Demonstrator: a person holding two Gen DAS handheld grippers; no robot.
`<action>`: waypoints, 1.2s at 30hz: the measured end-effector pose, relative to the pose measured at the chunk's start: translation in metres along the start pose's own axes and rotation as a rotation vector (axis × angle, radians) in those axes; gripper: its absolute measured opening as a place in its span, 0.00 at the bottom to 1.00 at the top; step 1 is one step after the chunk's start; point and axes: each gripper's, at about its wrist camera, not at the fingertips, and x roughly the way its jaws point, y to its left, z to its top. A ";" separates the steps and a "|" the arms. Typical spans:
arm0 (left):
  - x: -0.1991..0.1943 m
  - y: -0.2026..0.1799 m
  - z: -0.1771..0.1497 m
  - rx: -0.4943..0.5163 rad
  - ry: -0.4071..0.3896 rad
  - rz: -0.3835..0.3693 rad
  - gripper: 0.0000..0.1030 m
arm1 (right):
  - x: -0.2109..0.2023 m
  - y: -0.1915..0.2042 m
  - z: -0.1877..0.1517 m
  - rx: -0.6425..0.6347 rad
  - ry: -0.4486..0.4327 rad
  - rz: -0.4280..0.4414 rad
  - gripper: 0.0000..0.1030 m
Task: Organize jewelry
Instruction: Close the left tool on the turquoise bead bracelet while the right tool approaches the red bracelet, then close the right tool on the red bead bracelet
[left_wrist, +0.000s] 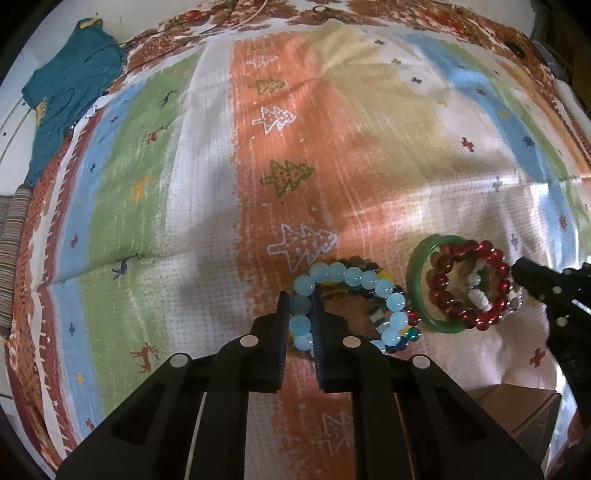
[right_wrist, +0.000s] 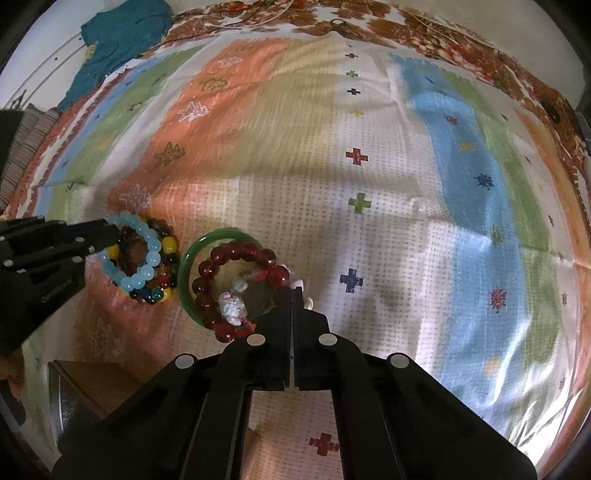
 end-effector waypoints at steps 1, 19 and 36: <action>-0.002 -0.001 0.000 0.002 -0.005 -0.001 0.11 | 0.001 0.000 0.000 0.004 0.003 -0.005 0.02; 0.002 -0.007 -0.003 0.026 0.015 0.010 0.11 | 0.004 0.004 0.003 -0.001 0.002 -0.013 0.48; 0.005 -0.010 -0.005 0.035 0.019 0.016 0.11 | 0.014 0.006 0.005 -0.052 0.007 -0.027 0.14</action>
